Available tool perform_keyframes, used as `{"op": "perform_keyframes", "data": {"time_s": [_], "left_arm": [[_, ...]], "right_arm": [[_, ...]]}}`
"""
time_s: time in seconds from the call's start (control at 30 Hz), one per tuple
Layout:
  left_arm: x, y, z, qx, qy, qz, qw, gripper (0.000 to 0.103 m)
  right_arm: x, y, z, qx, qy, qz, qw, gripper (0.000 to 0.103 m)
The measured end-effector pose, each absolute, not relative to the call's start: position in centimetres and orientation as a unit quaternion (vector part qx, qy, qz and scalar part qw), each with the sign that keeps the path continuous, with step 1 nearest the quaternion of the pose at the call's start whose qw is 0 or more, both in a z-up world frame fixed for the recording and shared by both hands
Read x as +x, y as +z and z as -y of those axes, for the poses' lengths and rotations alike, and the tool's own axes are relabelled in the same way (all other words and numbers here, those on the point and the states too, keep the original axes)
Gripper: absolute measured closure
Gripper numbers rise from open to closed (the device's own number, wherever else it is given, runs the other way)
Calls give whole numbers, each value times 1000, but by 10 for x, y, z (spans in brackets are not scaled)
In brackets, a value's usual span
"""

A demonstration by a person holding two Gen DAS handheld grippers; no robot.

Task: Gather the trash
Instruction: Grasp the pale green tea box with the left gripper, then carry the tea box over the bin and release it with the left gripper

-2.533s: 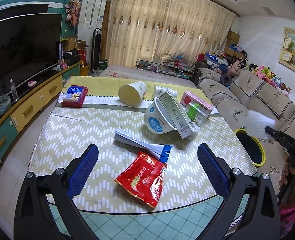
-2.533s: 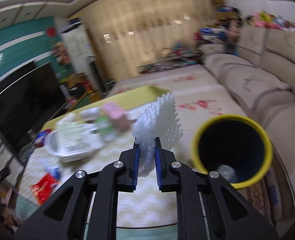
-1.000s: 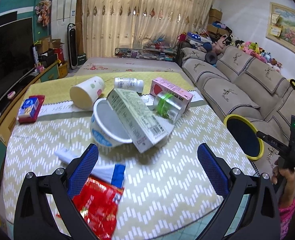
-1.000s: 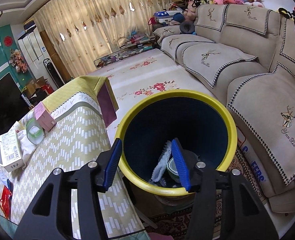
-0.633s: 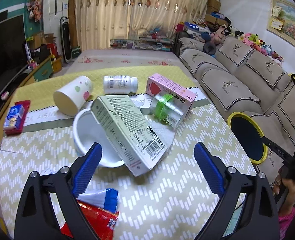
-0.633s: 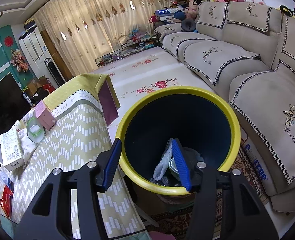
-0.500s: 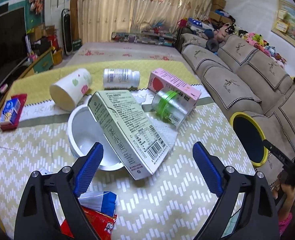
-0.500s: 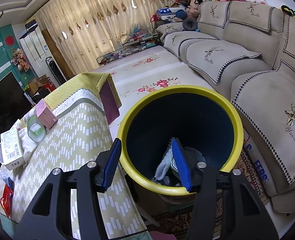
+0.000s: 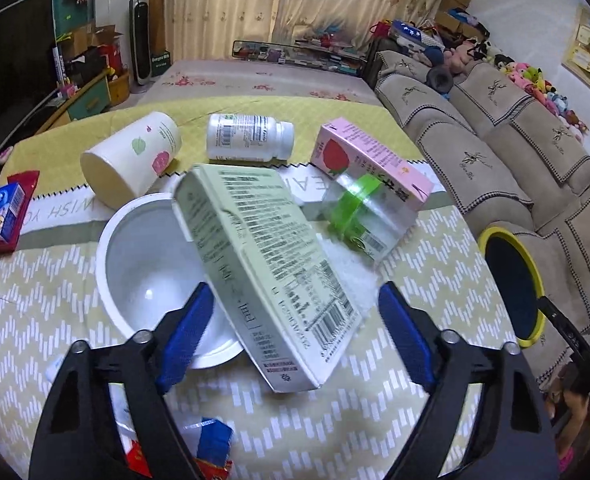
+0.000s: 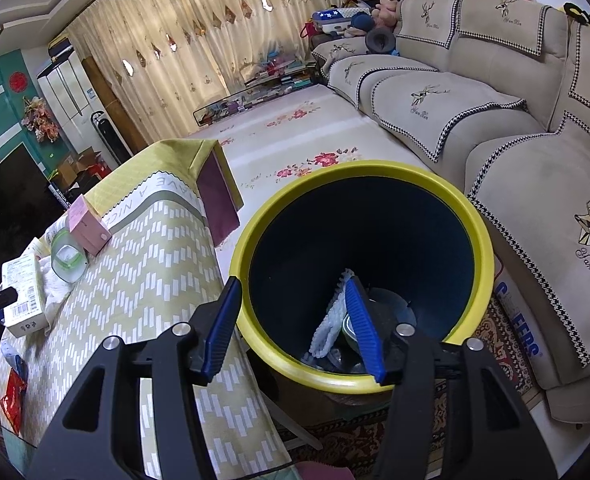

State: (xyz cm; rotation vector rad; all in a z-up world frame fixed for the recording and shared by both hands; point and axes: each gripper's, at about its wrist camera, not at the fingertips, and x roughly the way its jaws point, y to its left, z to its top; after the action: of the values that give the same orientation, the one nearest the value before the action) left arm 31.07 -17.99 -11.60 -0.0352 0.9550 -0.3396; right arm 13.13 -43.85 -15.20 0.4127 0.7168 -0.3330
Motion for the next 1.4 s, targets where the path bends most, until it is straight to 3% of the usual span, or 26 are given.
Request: {"op": "perform_keyframes", "data": {"time_s": [0.2, 0.37, 0.8, 1.4], "left_arm": [[318, -117, 180, -12, -155, -455, 877, 55], [311, -116, 187, 14, -156, -436, 886, 57], [286, -93, 206, 42, -188, -399, 897, 72], [217, -36, 249, 78, -268, -338, 899, 73]], "right_arm": [[131, -153, 440, 203, -161, -346, 902, 51], [130, -152, 439, 203, -159, -345, 903, 51], [125, -148, 437, 204, -156, -341, 904, 51], [116, -144, 436, 207, -155, -336, 906, 51]]}}
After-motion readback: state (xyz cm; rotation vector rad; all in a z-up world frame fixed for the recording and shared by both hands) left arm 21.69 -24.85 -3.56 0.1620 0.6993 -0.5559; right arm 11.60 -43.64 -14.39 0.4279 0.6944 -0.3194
